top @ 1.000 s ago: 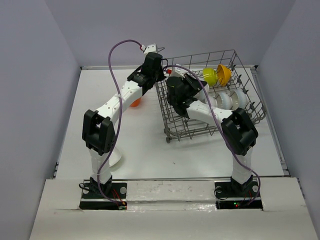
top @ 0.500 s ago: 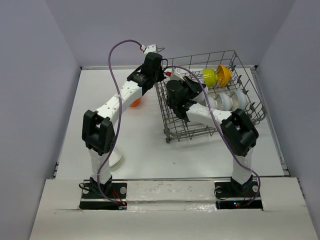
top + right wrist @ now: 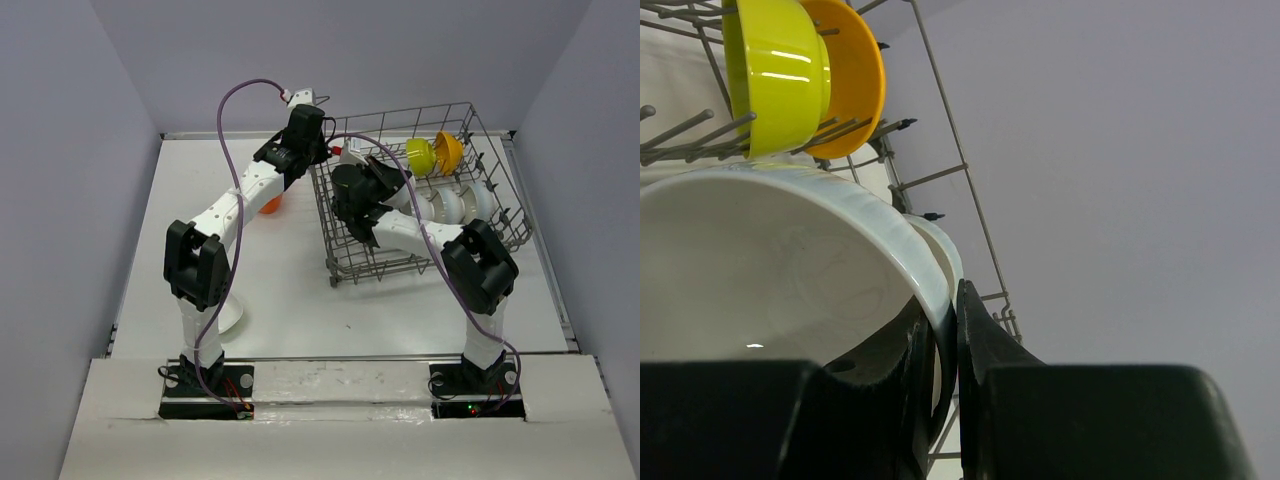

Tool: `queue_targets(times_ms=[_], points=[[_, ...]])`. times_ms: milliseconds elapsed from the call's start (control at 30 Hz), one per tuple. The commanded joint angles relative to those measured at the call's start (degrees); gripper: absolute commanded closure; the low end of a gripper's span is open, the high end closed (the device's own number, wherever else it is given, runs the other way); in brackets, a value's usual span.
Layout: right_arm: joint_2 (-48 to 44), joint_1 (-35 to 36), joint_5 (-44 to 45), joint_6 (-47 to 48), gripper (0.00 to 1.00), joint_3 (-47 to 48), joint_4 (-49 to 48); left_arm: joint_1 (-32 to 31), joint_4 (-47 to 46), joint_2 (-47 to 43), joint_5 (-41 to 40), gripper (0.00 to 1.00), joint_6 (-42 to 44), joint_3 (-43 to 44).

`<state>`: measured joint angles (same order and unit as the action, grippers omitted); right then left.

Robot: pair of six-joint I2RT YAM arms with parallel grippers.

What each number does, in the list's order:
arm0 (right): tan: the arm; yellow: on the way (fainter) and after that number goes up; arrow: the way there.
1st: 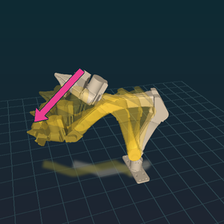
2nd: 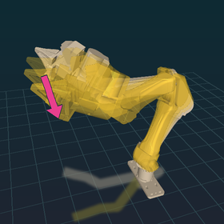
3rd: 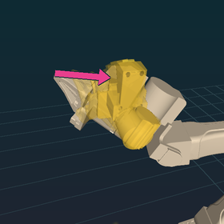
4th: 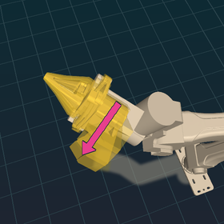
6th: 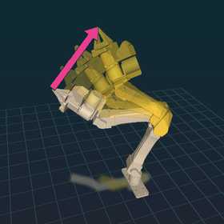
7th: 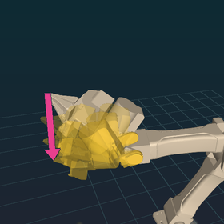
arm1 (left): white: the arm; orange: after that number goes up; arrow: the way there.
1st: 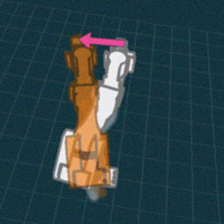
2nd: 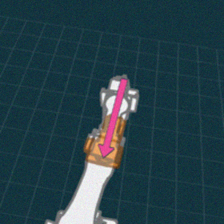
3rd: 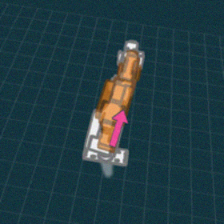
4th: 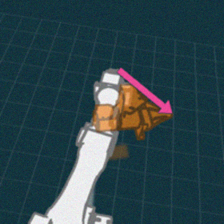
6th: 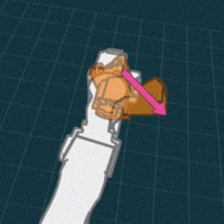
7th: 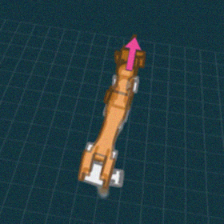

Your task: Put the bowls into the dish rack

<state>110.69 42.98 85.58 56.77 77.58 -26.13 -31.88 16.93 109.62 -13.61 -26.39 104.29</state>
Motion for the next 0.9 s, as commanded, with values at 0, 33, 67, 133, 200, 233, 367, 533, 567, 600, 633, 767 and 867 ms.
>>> queue_targets(times_ms=[0,33,67,133,200,233,367,533,567,600,633,767,867], points=[[1.63,4.65,3.98,5.45,0.99,-2.35,5.04,-1.08,1.88,-2.14,1.83,1.0,5.3,3.2],[1.54,4.65,4.07,5.54,0.99,-2.26,5.04,-1.08,1.97,-2.05,1.92,1.0,5.21,3.46],[1.45,4.66,4.07,5.72,0.99,-2.26,5.04,-1.08,2.06,-1.96,2.0,1.0,5.3,3.64],[1.02,5.26,4.07,5.89,0.99,-2.35,5.04,-1.08,1.97,-2.05,2.0,1.0,5.21,3.9],[0.58,5.27,4.15,6.15,0.99,-2.52,5.04,-0.99,1.97,-2.13,2.09,1.0,5.21,4.08],[0.4,5.79,4.16,6.16,0.99,-2.52,5.04,-1.08,1.97,-2.22,2.18,1.0,5.3,3.99],[0.14,5.8,4.42,6.59,0.99,-2.43,5.04,-0.99,1.88,-2.31,2.62,1.0,5.04,3.9],[1.63,5.8,4.68,7.04,0.99,-2.35,5.04,-1.26,1.53,-3.1,2.62,0.98,5.12,3.11],[1.98,5.8,4.77,7.04,0.99,-2.35,5.04,-1.26,1.35,-3.19,2.62,0.98,5.12,3.02],[2.42,5.8,4.77,7.04,0.99,-2.17,5.04,-1.26,1.44,-3.19,2.62,0.97,5.12,3.02],[3.29,5.8,4.77,7.12,0.99,-2.0,5.04,-1.26,1.35,-3.27,2.62,0.95,5.21,2.94],[4.96,5.8,4.86,7.21,0.99,-0.94,4.95,-1.26,1.44,-3.28,2.62,0.92,5.47,3.2],[6.19,5.8,4.86,7.21,0.99,-0.24,4.95,-1.26,1.44,-3.28,2.71,0.88,5.39,3.55]])
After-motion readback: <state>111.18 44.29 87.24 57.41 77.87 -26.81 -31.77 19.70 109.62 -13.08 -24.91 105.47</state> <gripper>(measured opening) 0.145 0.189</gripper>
